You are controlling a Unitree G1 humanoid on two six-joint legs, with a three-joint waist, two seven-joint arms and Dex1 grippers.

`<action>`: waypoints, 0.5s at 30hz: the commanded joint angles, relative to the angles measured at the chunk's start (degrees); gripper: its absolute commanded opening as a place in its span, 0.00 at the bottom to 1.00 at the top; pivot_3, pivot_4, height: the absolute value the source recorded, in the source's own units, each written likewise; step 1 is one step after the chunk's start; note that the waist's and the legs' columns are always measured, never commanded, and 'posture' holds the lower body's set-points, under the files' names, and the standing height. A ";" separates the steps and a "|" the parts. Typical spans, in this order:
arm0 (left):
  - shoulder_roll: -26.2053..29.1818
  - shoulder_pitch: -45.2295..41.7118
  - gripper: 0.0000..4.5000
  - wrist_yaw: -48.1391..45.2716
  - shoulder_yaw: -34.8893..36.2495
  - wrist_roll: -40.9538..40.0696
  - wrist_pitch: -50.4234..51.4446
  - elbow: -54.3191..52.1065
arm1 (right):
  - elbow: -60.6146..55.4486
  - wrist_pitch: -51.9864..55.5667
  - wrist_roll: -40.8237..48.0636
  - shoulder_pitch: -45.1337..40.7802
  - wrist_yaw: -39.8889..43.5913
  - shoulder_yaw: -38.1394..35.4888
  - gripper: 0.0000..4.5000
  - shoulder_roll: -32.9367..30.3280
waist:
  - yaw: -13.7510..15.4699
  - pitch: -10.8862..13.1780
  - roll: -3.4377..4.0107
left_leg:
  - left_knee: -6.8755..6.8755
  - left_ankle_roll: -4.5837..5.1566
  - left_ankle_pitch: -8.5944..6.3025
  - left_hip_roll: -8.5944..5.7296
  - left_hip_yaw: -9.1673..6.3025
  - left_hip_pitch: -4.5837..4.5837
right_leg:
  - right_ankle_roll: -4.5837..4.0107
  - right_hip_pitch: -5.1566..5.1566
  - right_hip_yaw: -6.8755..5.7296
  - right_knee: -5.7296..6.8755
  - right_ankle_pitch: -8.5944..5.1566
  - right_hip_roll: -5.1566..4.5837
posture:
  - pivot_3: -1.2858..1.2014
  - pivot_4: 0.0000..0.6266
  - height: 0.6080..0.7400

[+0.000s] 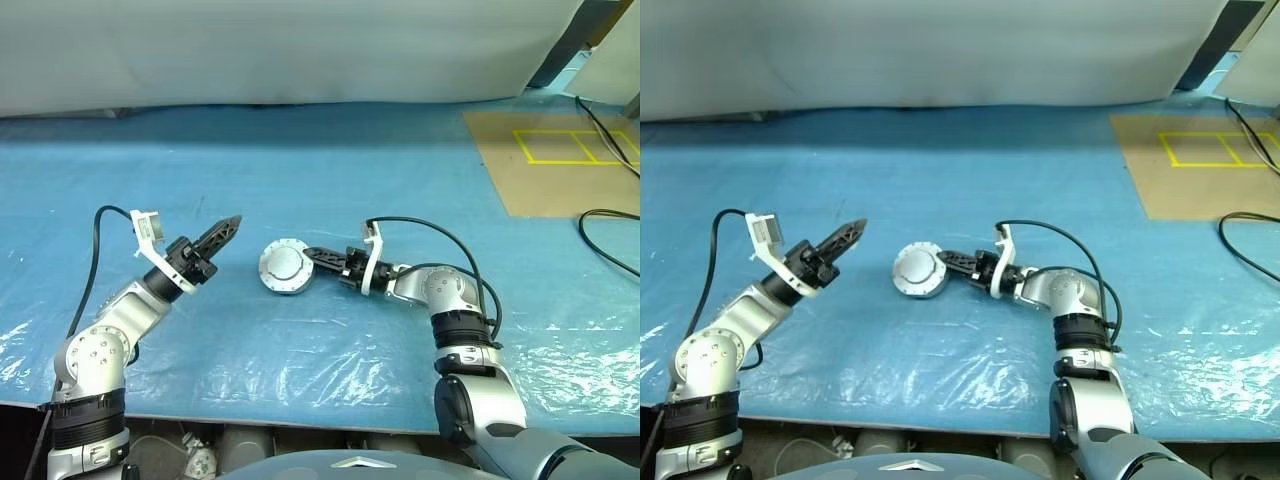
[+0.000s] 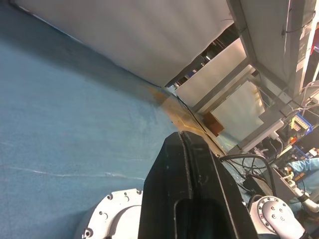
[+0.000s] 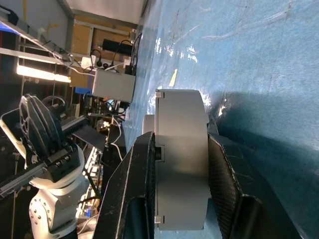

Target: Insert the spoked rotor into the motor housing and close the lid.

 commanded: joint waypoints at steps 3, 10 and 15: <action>0.85 -0.53 0.00 2.02 1.50 -2.83 0.73 -2.77 | 1.74 -1.17 -0.22 -0.81 -1.31 -0.29 0.24 0.41 | -0.20 0.00 0.00 | 0.01 0.00 0.00 -0.02 -0.01 0.04 | 0.00 0.03 0.01 0.01 0.00 0.02 | 0.52 0.24 1.00; -1.03 -0.74 0.00 7.67 4.16 -8.75 0.40 -2.47 | 2.88 1.55 4.81 -4.14 -3.68 -6.82 0.24 1.23 | -0.15 0.03 0.01 | 0.11 -0.01 0.00 -0.02 -0.03 0.09 | 0.01 0.08 0.04 0.03 0.01 0.03 | 0.52 0.24 1.00; -3.14 -0.46 0.00 13.56 7.27 -16.60 0.98 1.56 | -1.25 6.03 11.44 -6.64 -4.40 -11.67 0.24 1.91 | 0.24 0.23 -0.04 | 0.21 -0.01 0.01 -0.10 -0.06 -0.18 | 0.05 -0.06 0.03 0.02 0.03 0.04 | 0.52 0.24 1.00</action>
